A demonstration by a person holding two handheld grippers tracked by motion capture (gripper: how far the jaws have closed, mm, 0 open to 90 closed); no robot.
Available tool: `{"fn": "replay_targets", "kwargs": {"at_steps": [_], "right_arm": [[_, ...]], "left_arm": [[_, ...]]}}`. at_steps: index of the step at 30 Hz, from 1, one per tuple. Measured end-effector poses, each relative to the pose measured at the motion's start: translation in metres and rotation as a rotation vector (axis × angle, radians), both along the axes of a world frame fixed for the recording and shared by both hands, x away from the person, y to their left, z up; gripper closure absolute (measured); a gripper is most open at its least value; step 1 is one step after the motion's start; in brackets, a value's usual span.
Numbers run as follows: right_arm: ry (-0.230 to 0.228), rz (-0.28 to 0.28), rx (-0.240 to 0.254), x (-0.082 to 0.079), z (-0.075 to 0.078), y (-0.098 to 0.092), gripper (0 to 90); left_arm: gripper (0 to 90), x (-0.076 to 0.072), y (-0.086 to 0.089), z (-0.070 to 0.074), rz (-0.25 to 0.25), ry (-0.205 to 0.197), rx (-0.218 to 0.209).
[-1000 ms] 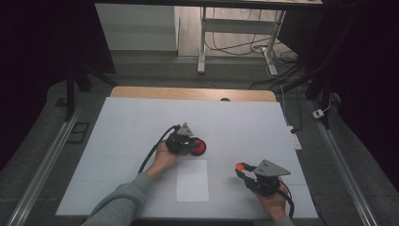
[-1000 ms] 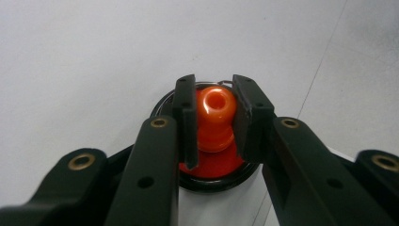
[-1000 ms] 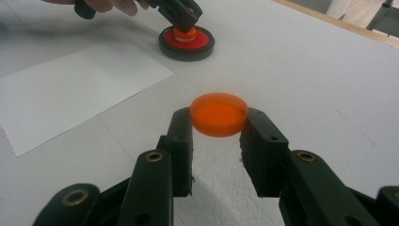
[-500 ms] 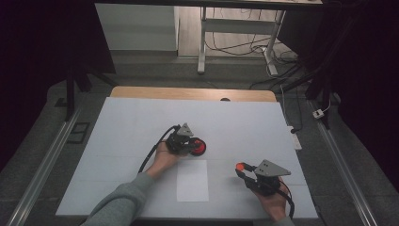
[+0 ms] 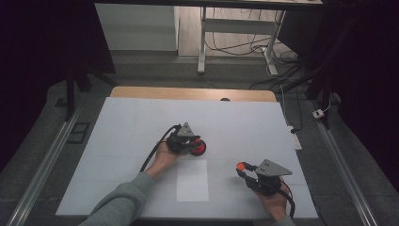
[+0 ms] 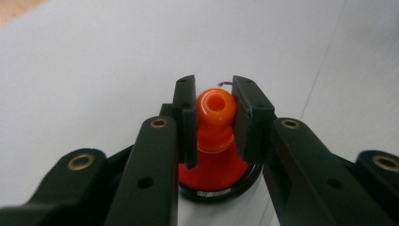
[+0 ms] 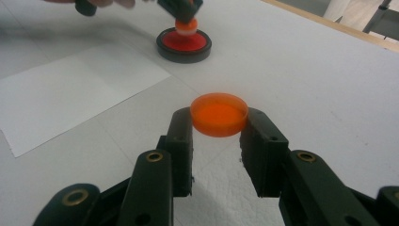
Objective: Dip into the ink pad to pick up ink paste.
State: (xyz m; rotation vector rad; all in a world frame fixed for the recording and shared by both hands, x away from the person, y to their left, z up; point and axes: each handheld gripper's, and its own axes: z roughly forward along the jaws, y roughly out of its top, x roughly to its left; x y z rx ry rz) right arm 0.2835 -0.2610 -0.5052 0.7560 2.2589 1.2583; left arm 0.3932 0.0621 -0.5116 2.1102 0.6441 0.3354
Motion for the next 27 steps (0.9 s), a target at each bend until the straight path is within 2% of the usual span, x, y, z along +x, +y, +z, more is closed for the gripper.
{"fn": "replay_targets", "kwargs": {"at_steps": [6,17,27], "right_arm": [[-0.004,0.0,0.005,-0.001,0.001,0.0,64.7],[-0.002,0.001,0.0,-0.001,0.001,0.0,64.7],[-0.003,-0.002,-0.004,-0.001,0.001,0.0,64.7]], "left_arm": [[72.8,-0.003,0.007,0.016,-0.009,0.018,-0.052],[72.8,-0.001,0.009,0.016,-0.006,0.042,-0.04],[72.7,0.004,0.007,0.003,0.003,0.076,-0.006]]}}
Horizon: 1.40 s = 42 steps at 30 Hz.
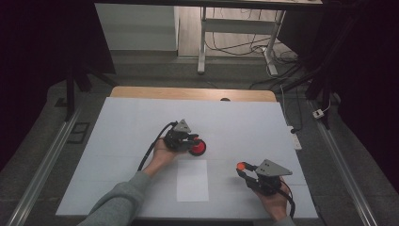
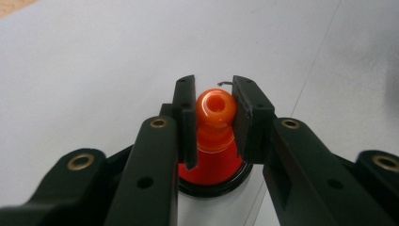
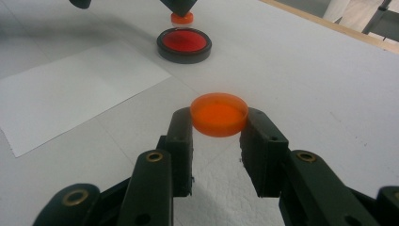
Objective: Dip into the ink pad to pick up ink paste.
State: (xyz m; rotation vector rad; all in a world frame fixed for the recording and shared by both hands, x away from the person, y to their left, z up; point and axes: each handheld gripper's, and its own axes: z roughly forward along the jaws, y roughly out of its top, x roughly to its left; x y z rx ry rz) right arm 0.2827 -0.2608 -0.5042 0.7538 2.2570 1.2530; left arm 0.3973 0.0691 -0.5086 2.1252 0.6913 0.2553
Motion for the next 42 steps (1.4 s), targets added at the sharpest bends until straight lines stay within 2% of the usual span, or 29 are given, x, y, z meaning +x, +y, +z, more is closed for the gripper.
{"fn": "replay_targets", "kwargs": {"at_steps": [20,23,31,42], "right_arm": [[-0.002,0.001,0.007,0.0,0.0,0.0,64.7],[-0.002,0.0,0.007,0.0,0.0,0.0,64.7],[-0.001,0.001,0.007,0.0,0.0,0.0,64.7],[0.003,0.002,-0.003,-0.001,0.0,0.001,64.7]], "left_arm": [[72.7,0.003,-0.004,-0.012,-0.001,0.023,0.034],[72.7,0.004,-0.003,-0.014,0.001,0.033,0.022],[72.9,0.002,-0.005,-0.013,0.006,0.025,0.043],[73.2,0.001,-0.004,-0.016,0.007,0.015,0.032]]}}
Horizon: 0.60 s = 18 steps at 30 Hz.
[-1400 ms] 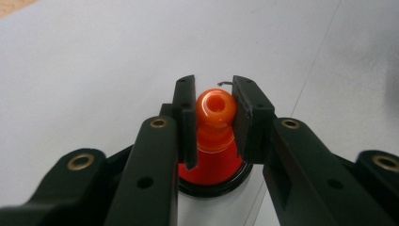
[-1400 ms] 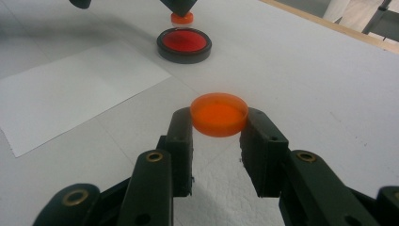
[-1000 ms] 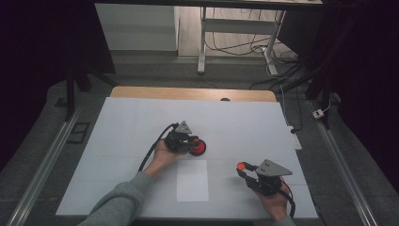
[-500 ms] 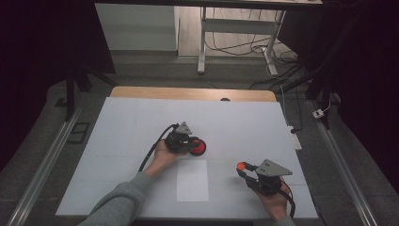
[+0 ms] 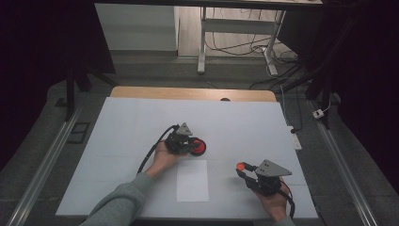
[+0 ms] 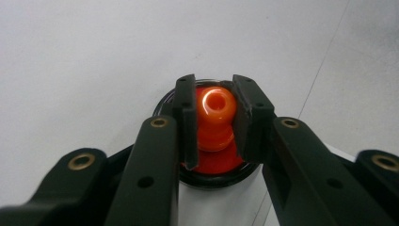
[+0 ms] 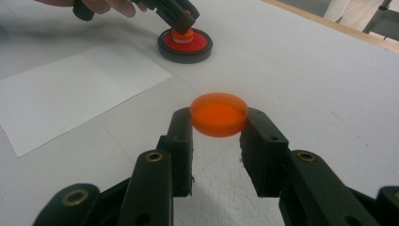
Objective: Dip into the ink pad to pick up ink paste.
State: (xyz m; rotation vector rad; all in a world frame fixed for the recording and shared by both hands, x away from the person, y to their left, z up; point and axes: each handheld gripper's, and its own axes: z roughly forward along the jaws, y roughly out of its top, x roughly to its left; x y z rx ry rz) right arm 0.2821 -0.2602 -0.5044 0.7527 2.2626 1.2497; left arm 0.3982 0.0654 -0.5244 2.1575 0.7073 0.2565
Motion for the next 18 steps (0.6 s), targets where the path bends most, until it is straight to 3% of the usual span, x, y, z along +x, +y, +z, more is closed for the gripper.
{"fn": "replay_targets", "kwargs": {"at_steps": [18], "right_arm": [[0.0,0.002,0.006,-0.0003,0.0004,0.0005,64.7]], "left_arm": [[73.4,-0.0003,0.0014,-0.0019,-0.003,-0.007,-0.01]]}}
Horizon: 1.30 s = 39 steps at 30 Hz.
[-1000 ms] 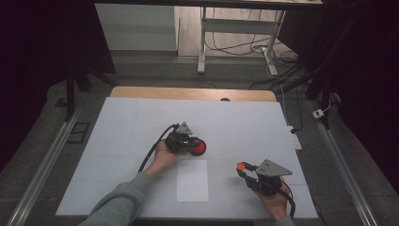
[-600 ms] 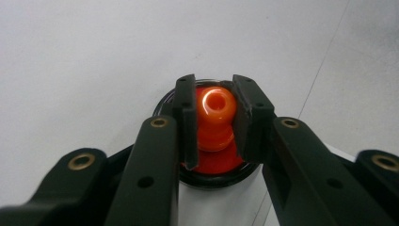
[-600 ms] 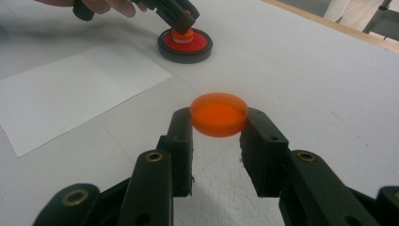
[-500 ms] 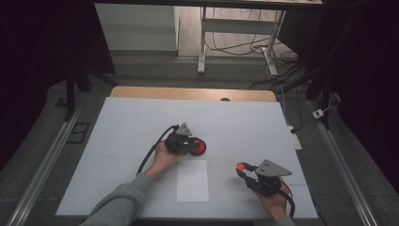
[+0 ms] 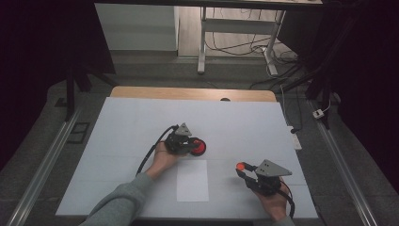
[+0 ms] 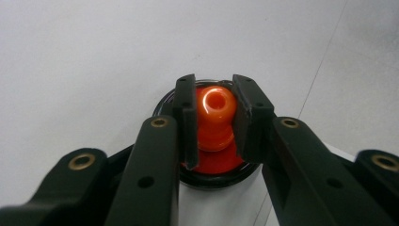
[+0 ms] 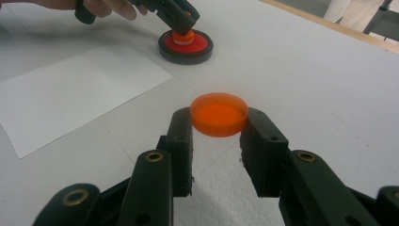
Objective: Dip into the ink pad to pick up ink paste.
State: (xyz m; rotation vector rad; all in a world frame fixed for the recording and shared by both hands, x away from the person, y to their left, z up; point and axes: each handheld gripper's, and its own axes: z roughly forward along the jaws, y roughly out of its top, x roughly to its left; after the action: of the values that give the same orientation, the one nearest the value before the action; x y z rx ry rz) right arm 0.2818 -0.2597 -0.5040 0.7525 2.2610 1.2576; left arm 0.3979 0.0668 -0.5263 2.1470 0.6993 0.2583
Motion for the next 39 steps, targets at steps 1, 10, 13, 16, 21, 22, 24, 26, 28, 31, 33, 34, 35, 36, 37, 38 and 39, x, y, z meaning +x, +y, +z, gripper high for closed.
{"fn": "replay_targets", "kwargs": {"at_steps": [1,10,13,16,21,22,24,26,28,31,33,34,35,36,37,38,39], "right_arm": [[-0.003,-0.001,0.002,0.0,0.0,0.0,64.7],[-0.006,0.0,0.0,0.0,0.0,-0.001,64.7],[-0.003,-0.001,-0.001,0.0,0.0,-0.001,64.7],[-0.008,-0.004,0.001,0.0,0.001,-0.001,64.6],[-0.006,-0.003,0.002,0.001,0.001,-0.002,64.6],[-0.005,-0.002,0.003,0.001,0.0,-0.002,64.6],[-0.004,-0.002,0.001,0.001,0.0,-0.002,64.7],[-0.01,-0.001,0.009,0.0,0.001,-0.002,64.7],[-0.011,-0.001,0.005,0.0,0.002,-0.003,64.7],[-0.01,-0.002,0.006,0.001,0.001,-0.002,64.6],[-0.009,-0.001,0.005,0.001,0.001,-0.002,64.6],[-0.007,0.0,0.003,0.001,0.001,-0.002,64.6],[-0.008,0.0,0.002,0.001,0.001,-0.002,64.7],[-0.008,0.0,0.003,0.001,0.001,-0.002,64.7],[-0.007,0.0,0.001,0.001,0.001,-0.003,64.6],[-0.008,-0.002,0.002,0.001,0.001,-0.003,64.7],[-0.006,-0.004,-0.002,0.001,0.001,-0.004,64.7]], "left_arm": [[73.4,0.0,0.0,0.0,-0.002,-0.002,0.004],[73.3,-0.001,-0.001,0.001,0.004,-0.004,0.007],[73.2,-0.001,-0.002,0.001,0.006,-0.009,0.014],[73.0,-0.001,-0.002,0.003,0.004,-0.002,0.016],[73.0,-0.001,0.001,0.006,0.0,-0.015,-0.01],[73.0,-0.001,0.002,0.008,-0.001,-0.02,-0.018],[73.0,-0.002,0.003,0.011,0.0,-0.024,-0.032],[73.0,-0.003,0.006,0.015,0.001,-0.024,-0.051],[73.0,-0.003,0.009,0.019,0.002,-0.022,-0.078],[73.0,-0.003,0.014,0.024,0.003,-0.02,-0.101],[73.0,-0.003,0.017,0.026,0.001,-0.015,-0.118],[73.0,-0.004,0.018,0.027,0.001,-0.018,-0.12],[73.0,-0.004,0.019,0.028,0.002,-0.018,-0.126],[73.0,-0.004,0.021,0.03,0.003,-0.016,-0.134],[73.0,-0.005,0.022,0.032,0.001,-0.016,-0.139],[73.0,-0.006,0.023,0.034,0.0,-0.015,-0.145],[73.0,-0.007,0.025,0.036,-0.003,-0.014,-0.153]]}}
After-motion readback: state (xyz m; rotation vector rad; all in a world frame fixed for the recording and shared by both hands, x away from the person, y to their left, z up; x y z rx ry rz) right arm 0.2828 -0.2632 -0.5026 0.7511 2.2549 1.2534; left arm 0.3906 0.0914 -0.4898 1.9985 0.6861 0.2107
